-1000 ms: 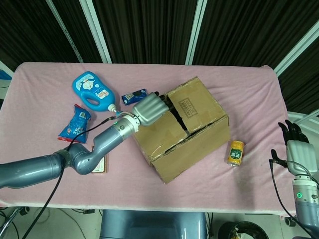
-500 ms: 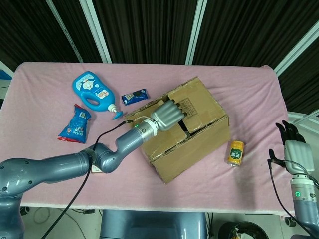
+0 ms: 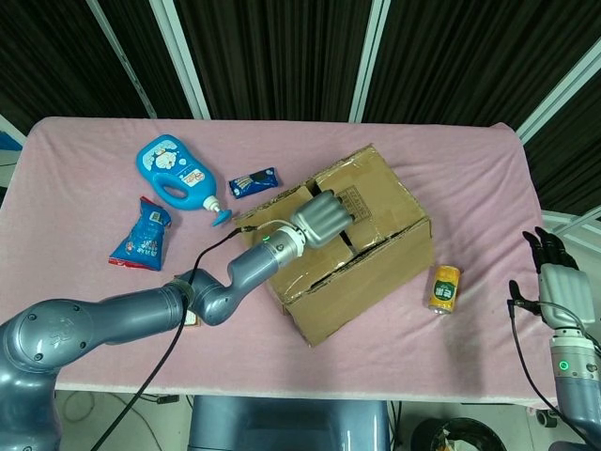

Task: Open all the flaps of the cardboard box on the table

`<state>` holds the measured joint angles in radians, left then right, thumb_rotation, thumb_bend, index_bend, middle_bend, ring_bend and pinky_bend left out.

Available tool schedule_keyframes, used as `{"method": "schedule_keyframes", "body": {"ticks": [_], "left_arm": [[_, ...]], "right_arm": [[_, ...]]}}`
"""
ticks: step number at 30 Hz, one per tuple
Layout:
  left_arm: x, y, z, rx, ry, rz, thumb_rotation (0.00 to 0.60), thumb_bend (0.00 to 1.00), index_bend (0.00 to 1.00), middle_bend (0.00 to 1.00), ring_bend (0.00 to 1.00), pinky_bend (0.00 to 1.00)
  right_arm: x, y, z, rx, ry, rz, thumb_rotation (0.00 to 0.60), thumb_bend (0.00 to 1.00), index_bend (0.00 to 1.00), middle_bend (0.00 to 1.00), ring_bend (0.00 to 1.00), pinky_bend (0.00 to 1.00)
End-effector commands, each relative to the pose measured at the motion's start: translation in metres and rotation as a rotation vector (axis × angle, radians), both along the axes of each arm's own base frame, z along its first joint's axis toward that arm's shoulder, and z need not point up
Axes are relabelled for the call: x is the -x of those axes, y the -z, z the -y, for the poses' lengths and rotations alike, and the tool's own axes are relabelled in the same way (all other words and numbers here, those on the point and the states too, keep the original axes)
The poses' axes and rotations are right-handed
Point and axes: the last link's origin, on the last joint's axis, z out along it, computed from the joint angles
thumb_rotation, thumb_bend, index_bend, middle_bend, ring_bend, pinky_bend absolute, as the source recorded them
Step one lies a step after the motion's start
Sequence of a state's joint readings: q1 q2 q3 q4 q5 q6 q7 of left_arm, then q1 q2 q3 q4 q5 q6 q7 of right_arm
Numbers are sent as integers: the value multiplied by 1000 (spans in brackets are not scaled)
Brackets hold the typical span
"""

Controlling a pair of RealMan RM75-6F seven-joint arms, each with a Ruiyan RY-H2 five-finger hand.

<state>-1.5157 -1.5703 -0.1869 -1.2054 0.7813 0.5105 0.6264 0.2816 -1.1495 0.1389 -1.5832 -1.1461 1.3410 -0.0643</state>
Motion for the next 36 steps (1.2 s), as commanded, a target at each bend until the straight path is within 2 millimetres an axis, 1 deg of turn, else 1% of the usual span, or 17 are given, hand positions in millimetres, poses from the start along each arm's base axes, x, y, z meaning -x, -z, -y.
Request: {"method": "schedule_keyframes", "body": {"ticks": [1, 3, 5, 12, 20, 26, 30, 36], "left_arm": [[0, -2, -1, 1, -6, -3, 600, 933, 420, 569, 390, 436], [-1, -3, -2, -2, -8, 3, 600, 975, 432, 595, 410, 459], [-4, -6, -2, -4, -9, 12, 600, 994, 443, 610, 423, 473], [-17, -18, 0, 8, -3, 28, 600, 1000, 456, 631, 444, 507], [-34, -46, 6, 44, -7, 34, 600, 1000, 460, 635, 451, 517], [-44, -75, 14, 68, -19, 21, 600, 1000, 460, 635, 451, 518], [-45, -88, 21, 89, -43, 19, 600, 1000, 458, 635, 451, 518], [-39, -107, 36, 132, -87, -19, 600, 1000, 459, 635, 451, 519]], "right_arm": [[0, 0, 0, 2, -1, 0, 600, 454, 95, 51, 0, 207], [0, 0, 0, 4, -1, 0, 600, 457, 95, 48, 0, 207], [0, 0, 0, 5, 0, 2, 600, 461, 95, 45, 0, 207], [0, 2, 0, -1, -1, 1, 600, 467, 95, 44, 0, 207], [1, 3, 0, -5, 4, 8, 600, 468, 95, 44, 0, 207], [1, 4, -1, -9, 3, 11, 600, 468, 95, 44, 0, 207], [1, 4, -1, -11, 3, 12, 600, 468, 95, 44, 0, 207], [1, 3, 0, -4, 1, 14, 600, 469, 95, 44, 0, 207]]}}
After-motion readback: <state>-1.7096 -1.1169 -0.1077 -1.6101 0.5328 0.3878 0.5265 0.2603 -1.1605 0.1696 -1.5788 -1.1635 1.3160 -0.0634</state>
